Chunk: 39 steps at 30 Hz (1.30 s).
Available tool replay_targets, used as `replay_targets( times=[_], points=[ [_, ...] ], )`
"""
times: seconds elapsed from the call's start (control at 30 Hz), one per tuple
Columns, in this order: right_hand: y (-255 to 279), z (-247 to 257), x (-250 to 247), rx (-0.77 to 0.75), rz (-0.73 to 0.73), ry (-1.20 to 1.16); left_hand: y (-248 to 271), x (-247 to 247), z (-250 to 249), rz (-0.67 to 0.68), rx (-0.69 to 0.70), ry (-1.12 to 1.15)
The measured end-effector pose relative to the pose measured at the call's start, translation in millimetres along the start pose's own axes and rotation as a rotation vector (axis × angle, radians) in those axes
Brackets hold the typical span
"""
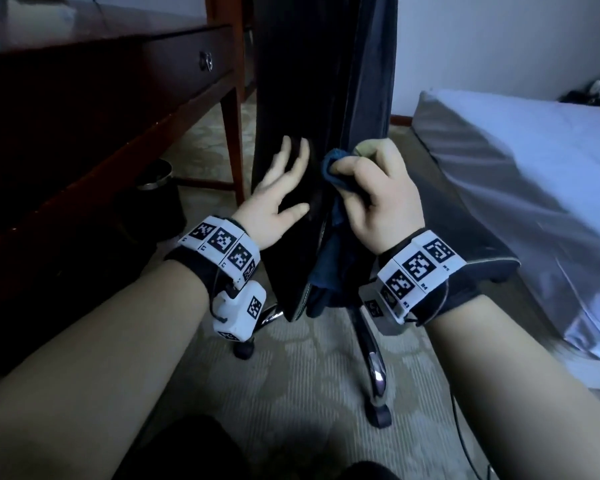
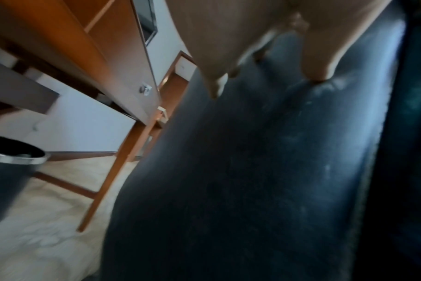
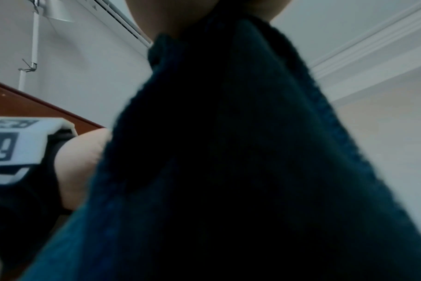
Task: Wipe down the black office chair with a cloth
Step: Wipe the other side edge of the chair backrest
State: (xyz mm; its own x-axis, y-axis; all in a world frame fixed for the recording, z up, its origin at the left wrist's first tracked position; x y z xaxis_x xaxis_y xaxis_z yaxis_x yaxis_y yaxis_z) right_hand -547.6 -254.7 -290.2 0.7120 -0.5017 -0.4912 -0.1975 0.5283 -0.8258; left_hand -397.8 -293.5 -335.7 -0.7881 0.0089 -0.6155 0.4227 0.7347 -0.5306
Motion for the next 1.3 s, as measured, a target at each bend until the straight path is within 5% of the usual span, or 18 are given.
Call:
replay_targets(
  times=[0.37,0.73,0.87,0.97,1.17,1.3],
  points=[
    [-2,-7,2,-0.057,0.006,0.001,-6,3,13,0.032,0.183,0.047],
    [15,-12,9,-0.126,-0.121,-0.074,15,40,25,-0.192,0.184,0.027],
    [61,-21,33,-0.081,0.014,-0.073,28,51,25,-0.213,0.093,0.106],
    [69,-24,33,-0.056,0.070,-0.086,27,50,20,-0.176,0.048,0.124],
    [35,-19,1,-0.081,-0.158,-0.096,27,51,19,-0.094,0.103,0.046],
    [88,-37,28,-0.076,-0.063,-0.039,32,63,21,-0.068,0.159,0.021]
  ],
)
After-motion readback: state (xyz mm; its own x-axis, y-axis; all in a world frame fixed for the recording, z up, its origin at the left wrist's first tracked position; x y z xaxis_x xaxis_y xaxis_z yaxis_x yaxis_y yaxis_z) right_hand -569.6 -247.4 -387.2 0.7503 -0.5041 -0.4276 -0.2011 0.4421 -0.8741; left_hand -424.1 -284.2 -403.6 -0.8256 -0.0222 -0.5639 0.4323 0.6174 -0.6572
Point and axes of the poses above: each hand's wrist, its own y-axis away from the middle knuckle, its own x-axis out of the palm, z = x × y, the point moved 4 cm from there along -y, towards the middle knuckle, and after that the axes turned 7 degrees about x, right-handed, at the moved point
